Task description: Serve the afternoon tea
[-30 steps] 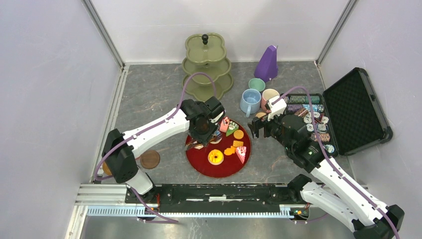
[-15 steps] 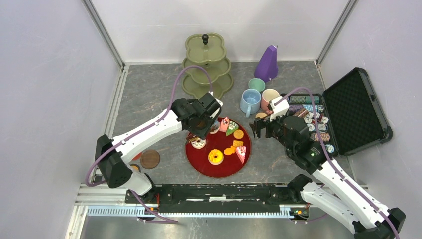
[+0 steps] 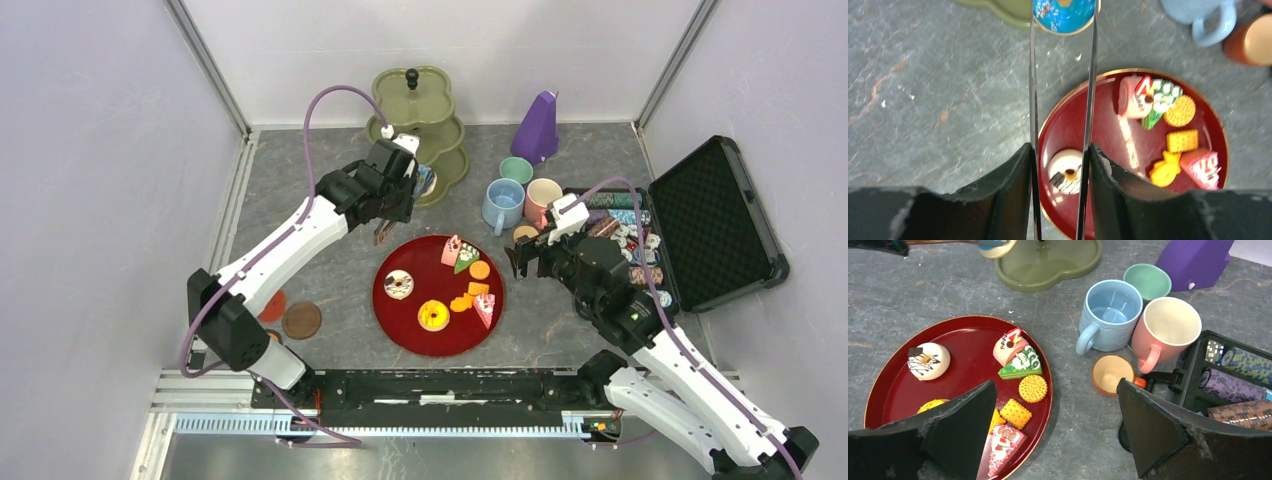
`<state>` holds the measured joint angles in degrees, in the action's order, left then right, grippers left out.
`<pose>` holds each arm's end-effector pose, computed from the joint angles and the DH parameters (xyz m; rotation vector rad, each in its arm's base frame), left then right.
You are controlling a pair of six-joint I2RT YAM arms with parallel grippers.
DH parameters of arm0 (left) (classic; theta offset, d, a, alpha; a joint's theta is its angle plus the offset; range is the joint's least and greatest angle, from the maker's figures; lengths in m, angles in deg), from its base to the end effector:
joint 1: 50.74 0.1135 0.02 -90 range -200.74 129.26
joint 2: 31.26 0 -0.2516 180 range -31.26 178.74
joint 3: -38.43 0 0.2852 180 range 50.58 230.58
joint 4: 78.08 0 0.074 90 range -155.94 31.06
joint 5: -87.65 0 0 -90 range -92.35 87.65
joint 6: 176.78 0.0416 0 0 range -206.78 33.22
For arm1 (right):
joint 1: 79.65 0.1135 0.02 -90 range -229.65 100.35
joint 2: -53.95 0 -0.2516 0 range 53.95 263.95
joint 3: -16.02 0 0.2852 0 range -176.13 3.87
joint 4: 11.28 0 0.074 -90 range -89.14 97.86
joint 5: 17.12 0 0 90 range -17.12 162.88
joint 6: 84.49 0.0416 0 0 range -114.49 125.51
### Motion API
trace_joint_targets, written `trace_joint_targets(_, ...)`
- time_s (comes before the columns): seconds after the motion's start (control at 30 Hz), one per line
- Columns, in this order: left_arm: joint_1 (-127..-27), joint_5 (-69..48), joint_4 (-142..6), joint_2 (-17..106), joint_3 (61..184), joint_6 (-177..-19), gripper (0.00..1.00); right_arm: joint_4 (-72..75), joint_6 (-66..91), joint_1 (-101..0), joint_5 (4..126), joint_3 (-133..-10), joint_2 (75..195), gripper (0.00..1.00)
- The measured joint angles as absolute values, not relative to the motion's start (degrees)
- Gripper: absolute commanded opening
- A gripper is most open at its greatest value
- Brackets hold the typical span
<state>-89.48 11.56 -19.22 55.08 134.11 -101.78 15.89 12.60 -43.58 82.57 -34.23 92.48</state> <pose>0.2868 -0.2172 0.3239 0.3886 2.3744 -0.1390 0.1765 0.1199 0.2975 -0.3471 1.8199 0.3718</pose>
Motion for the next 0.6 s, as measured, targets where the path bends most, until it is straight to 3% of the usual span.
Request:
trace_joint_targets(0.3, -88.8, 10.5, -24.1, 64.1, 137.3, -102.7, 0.43, 16.5, 12.6, -43.6, 84.1, -34.2, 90.0, 0.98)
trace_joint_targets(0.6, -88.8, 10.6, -25.4, 65.5, 137.1, -103.3, 0.41, 16.6, 12.6, -43.6, 85.0, -34.2, 89.5, 0.98)
